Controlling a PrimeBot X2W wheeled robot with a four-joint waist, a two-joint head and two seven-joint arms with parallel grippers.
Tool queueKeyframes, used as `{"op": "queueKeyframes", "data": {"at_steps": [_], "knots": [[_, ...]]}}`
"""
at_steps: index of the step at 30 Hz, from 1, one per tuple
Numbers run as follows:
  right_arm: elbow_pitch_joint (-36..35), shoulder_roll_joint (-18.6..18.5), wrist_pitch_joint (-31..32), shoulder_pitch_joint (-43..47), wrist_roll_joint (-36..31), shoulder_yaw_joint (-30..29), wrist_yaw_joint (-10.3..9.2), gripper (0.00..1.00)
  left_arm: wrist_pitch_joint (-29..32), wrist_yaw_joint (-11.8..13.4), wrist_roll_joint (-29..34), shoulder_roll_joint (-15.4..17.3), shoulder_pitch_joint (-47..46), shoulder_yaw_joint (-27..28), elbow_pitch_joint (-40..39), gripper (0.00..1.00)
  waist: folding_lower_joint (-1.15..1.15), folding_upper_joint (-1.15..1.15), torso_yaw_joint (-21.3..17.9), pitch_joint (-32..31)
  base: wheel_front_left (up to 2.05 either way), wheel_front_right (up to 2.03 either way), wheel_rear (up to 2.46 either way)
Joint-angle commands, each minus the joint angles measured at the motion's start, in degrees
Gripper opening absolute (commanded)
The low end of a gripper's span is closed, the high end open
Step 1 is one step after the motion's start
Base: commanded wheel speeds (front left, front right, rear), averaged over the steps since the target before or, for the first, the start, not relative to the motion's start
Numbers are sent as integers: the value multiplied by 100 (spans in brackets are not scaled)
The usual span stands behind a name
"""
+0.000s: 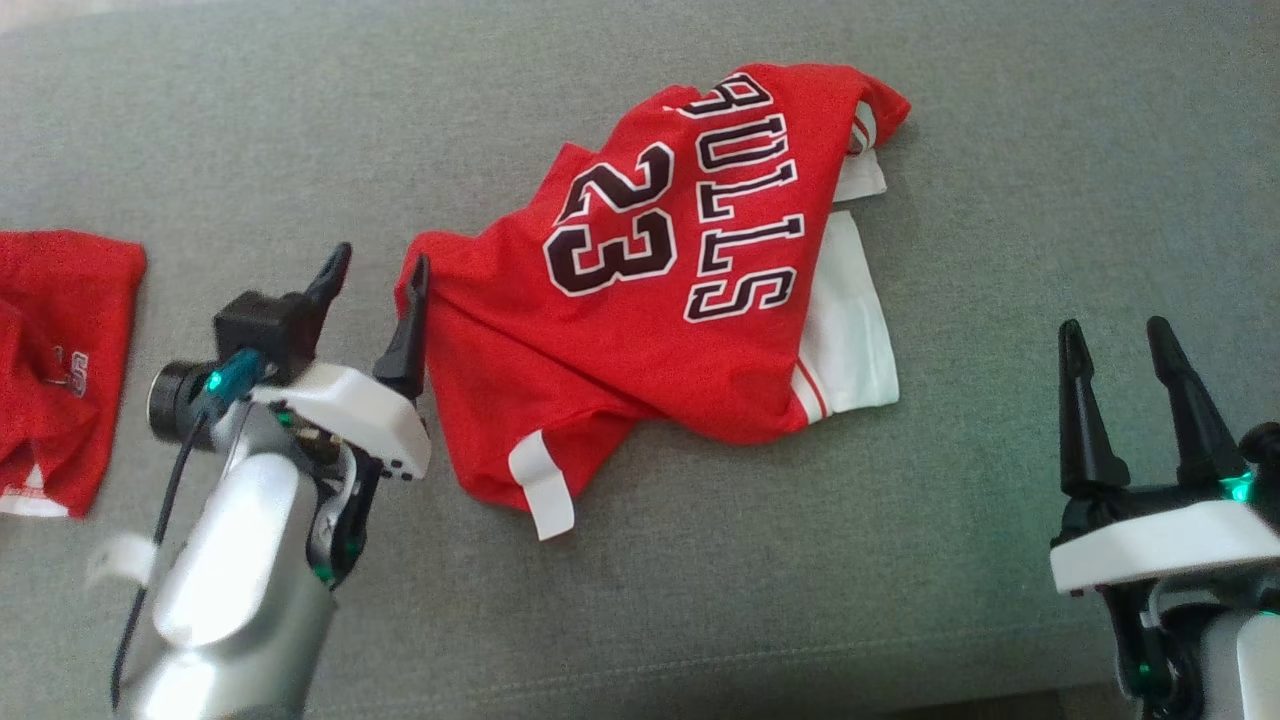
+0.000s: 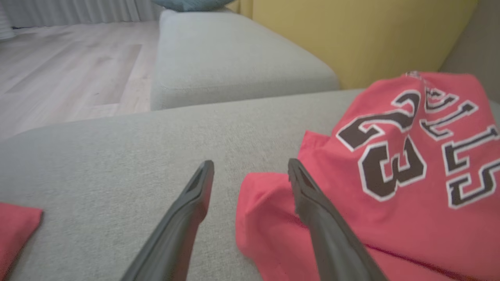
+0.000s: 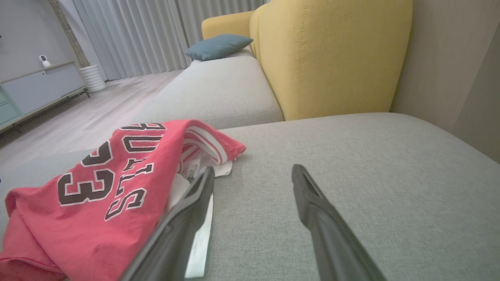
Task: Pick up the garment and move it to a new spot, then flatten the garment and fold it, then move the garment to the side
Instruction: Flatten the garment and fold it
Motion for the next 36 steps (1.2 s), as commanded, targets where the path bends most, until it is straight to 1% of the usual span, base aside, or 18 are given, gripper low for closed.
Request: {"op": "queueKeyframes", "data": {"at_steps": [1,4,8,9,12,15,19,23,36], "knots": [[-235,-31,-36,-134,-49,101,-4,100,-187,106,-63,50,64,311,-330,100,0,0,51,-54,0,0,0],[-292,-31,-2,-98,-106,87,-4,100,-395,307,-130,-5,432,486,-768,100,0,0,155,-146,0,0,0],[-373,-31,72,-43,-187,90,-4,100,-499,583,-104,5,1000,735,-1521,100,0,0,314,-281,0,0,0],[-373,-31,72,-43,-187,90,-4,100,-499,583,-104,5,1000,735,-1521,100,0,0,314,-281,0,0,0],[-408,-31,144,12,-222,91,-4,100,-517,735,-13,44,1413,847,-2021,100,0,0,421,-387,0,0,0],[-418,-31,204,73,-241,98,-4,100,-522,812,55,69,1770,890,-2388,100,0,0,487,-475,0,0,0],[-417,-31,252,149,-248,92,-4,100,-525,859,116,59,2110,892,-2705,100,0,0,530,-571,0,0,0],[-402,-31,288,198,-248,98,-4,100,-526,874,160,61,2279,884,-2828,100,0,0,538,-634,0,0,0],[-447,-31,334,216,-227,88,-4,100,-526,859,228,54,2326,841,-2909,100,0,0,524,-623,0,0,0]]}}
